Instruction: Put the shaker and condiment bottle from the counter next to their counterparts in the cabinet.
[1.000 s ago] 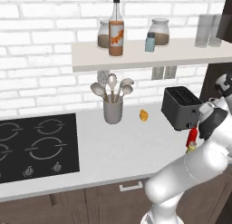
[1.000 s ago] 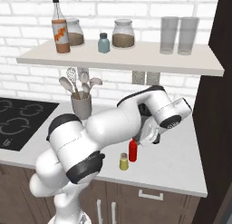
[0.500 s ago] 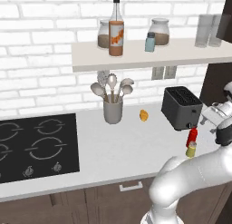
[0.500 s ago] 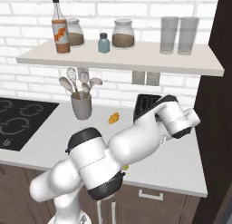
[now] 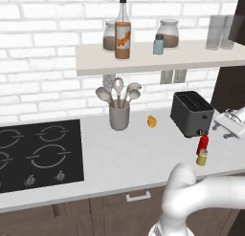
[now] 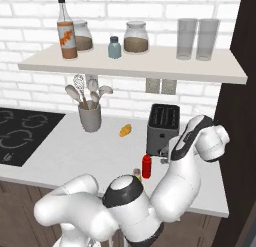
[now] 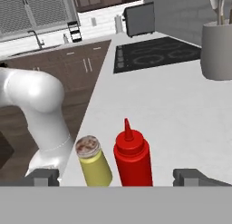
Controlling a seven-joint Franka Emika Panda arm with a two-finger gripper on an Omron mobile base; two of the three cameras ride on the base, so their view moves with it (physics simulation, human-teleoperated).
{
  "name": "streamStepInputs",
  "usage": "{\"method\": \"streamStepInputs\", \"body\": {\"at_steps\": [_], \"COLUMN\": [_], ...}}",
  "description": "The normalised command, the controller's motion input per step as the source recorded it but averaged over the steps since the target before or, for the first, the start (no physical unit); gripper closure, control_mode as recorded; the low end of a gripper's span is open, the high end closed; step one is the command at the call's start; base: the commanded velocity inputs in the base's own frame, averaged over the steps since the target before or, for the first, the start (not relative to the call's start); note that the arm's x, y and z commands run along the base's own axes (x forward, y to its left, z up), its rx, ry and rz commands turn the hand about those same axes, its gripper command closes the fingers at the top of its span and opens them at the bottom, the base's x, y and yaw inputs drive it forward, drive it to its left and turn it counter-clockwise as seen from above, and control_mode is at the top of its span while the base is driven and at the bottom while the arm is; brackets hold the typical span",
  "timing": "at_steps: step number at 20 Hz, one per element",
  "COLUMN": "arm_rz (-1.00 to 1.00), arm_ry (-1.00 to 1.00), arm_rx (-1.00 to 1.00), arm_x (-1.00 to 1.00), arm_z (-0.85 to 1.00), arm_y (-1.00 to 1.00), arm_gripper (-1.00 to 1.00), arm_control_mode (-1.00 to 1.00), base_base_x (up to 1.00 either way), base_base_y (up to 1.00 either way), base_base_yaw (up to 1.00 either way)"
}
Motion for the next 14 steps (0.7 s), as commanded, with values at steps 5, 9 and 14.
{"method": "streamStepInputs", "body": {"at_steps": [5,9,14], "arm_rz": [-0.13,-0.21,-0.23], "arm_ry": [0.00,-0.01,-0.03], "arm_rx": [0.03,0.00,0.00], "arm_x": [0.00,0.00,0.00], "arm_z": [0.00,-0.01,-0.02], "arm_y": [0.00,0.00,0.00], "arm_gripper": [-1.00,-1.00,-1.00], "arm_control_mode": [-1.00,-1.00,-1.00], "base_base_x": [0.00,0.00,0.00], "base_base_y": [0.00,0.00,0.00], "base_base_yaw": [0.00,0.00,0.00]}}
